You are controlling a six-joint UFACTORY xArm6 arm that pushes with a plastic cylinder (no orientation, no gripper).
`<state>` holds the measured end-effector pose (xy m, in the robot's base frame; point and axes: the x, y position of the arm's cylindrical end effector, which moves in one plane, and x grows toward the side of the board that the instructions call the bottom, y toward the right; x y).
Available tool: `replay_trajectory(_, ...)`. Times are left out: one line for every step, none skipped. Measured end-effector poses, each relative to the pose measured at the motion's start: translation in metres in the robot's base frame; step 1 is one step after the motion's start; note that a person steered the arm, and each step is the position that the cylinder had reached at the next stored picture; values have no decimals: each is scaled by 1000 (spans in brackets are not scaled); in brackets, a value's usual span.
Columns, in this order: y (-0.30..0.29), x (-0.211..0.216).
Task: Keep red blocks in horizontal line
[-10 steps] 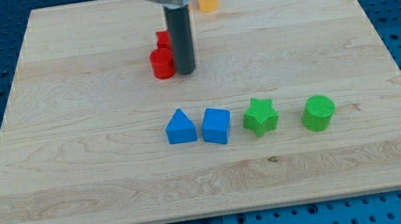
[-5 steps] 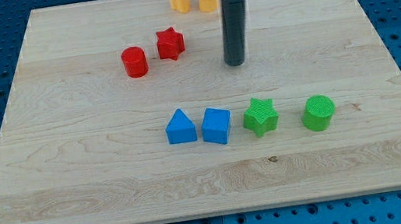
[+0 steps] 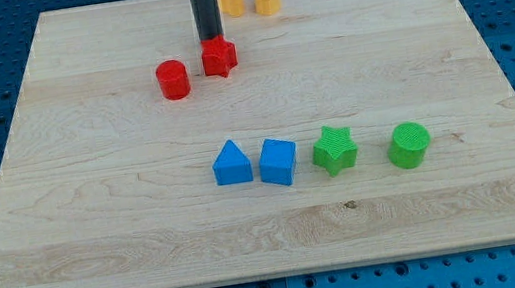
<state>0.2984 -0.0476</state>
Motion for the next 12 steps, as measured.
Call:
replay_trajectory(0, 1)
replay_trajectory(0, 16)
replay_trajectory(0, 25)
replay_trajectory(0, 26)
replay_trajectory(0, 28)
replay_trajectory(0, 31)
replay_trajectory(0, 31)
replay_trajectory(3, 31)
replay_trajectory(7, 33)
replay_trajectory(9, 47)
replay_trajectory(8, 47)
replay_trajectory(-17, 3)
